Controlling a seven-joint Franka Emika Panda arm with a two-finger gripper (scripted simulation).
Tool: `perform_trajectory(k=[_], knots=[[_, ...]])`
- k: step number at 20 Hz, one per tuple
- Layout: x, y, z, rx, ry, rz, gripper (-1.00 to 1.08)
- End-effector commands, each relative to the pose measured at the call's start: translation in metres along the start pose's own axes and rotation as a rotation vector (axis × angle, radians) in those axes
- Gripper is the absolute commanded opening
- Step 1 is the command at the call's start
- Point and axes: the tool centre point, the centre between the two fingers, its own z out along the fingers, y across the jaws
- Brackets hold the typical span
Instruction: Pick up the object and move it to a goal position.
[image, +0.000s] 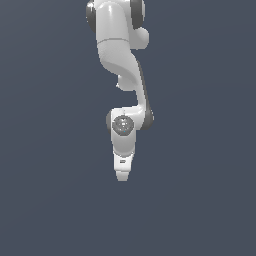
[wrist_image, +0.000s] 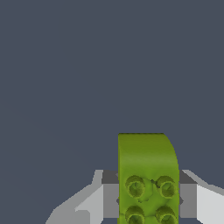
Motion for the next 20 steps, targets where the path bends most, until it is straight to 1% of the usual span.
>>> perform_trajectory(k=[1,8,12,16,20], knots=[[0.0,0.0,0.0,0.0,0.0,0.0,-1.0],[0.0,0.0,0.0,0.0,0.0,0.0,-1.0],[0.009,-0.003,-0.005,0.0,0.0,0.0,-1.0],[0.029,-0.01,-0.018,-0.001,0.0,0.0,-1.0],[0.064,-0.022,-0.038,-0.001,-0.001,0.0,-1.0]])
